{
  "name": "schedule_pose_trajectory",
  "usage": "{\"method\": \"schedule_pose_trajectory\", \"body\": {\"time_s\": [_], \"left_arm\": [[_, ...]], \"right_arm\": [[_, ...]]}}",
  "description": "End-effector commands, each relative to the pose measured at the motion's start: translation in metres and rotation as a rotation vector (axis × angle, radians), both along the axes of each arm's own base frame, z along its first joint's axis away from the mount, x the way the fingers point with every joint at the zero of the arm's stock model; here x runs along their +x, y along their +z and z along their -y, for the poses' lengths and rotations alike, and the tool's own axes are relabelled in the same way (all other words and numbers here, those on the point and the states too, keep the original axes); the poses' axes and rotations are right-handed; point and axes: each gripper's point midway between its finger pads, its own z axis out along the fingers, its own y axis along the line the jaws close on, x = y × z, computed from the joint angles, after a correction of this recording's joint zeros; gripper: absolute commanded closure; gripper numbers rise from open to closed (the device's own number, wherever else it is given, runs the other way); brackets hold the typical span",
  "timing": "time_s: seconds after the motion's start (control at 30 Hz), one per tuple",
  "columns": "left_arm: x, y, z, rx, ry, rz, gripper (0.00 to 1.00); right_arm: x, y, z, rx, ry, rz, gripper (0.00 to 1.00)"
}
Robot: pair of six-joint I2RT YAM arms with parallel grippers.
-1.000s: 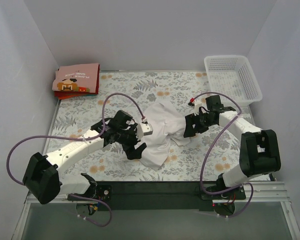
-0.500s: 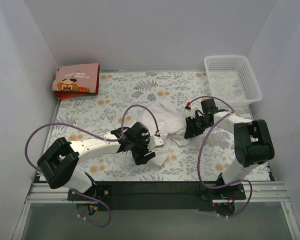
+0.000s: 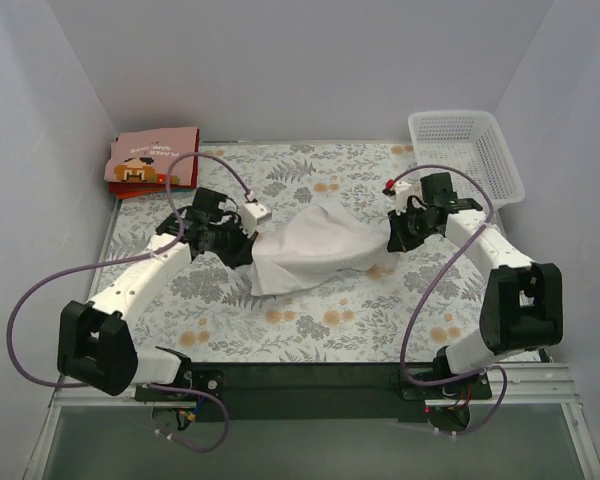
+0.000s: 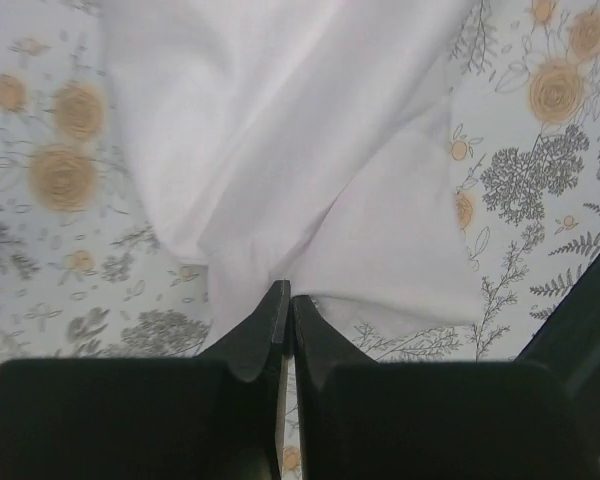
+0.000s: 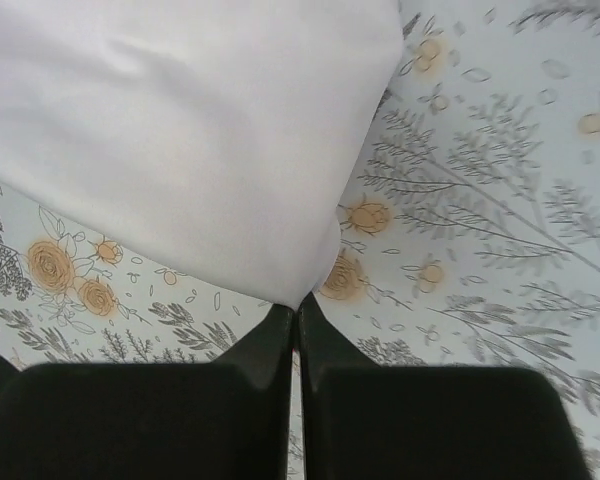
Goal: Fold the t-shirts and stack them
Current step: Flatten the tshirt out
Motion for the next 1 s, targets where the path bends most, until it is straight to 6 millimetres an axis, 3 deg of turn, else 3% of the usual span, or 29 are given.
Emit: {"method": "schedule_pose_trajectory", "body": {"time_s": [0.0,0.23,0.3,0.4,0.5,0.53,0.63,0.67,0.73,0.77,0.8,0.83,0.87,0.9,0.97], "left_arm": [[-0.012,0.045,-0.013,-0.09,-0.058,-0.026,1.0],[0.033,0.066,-0.064,-0.192,0.087,-0.075,1.0],[0.038,0.069,-0.069,-0.219,0.082,-0.1,1.0],[0.05,0.089,-0.081,-0.24,0.1,-0.058,1.0],[0.069,0.114,-0.081,-0.267,0.164,0.005,1.0],[0.079,0.12,-0.081,-0.277,0.183,0.016,1.0],[0.119,0.165,-0.077,-0.362,0.263,0.082,1.0],[0.142,0.191,-0.076,-0.39,0.273,0.142,1.0],[0.17,0.222,-0.073,-0.459,0.331,0.189,1.0],[0.188,0.232,-0.075,-0.481,0.353,0.218,1.0],[0.205,0.27,-0.075,-0.525,0.353,0.337,1.0],[0.216,0.288,-0.077,-0.551,0.377,0.388,1.0],[0.234,0.305,-0.077,-0.607,0.401,0.44,1.0],[0.24,0.334,-0.077,-0.639,0.394,0.518,1.0],[0.257,0.365,-0.08,-0.689,0.402,0.629,1.0]], "right_arm": [[0.009,0.046,0.013,-0.063,0.044,0.145,0.99],[0.018,0.07,0.021,-0.114,0.062,0.196,0.99],[0.016,0.076,0.02,-0.108,0.072,0.2,0.99],[0.014,0.094,0.015,-0.078,0.097,0.231,0.99],[0.021,0.129,0.013,-0.056,0.083,0.306,0.99],[0.031,0.155,0.014,-0.045,0.065,0.369,0.99],[0.054,0.207,0.018,-0.035,0.013,0.487,0.99],[0.068,0.245,0.017,-0.023,-0.007,0.578,0.99],[0.083,0.283,0.023,-0.036,-0.045,0.677,0.99],[0.092,0.315,0.024,-0.027,-0.067,0.757,0.99],[0.098,0.335,0.027,-0.017,-0.101,0.803,0.99],[0.109,0.356,0.031,-0.017,-0.142,0.87,0.99],[0.119,0.365,0.032,-0.011,-0.167,0.897,0.99],[0.121,0.393,0.034,0.013,-0.202,0.964,0.99],[0.135,0.424,0.042,0.022,-0.272,1.072,0.99]]}}
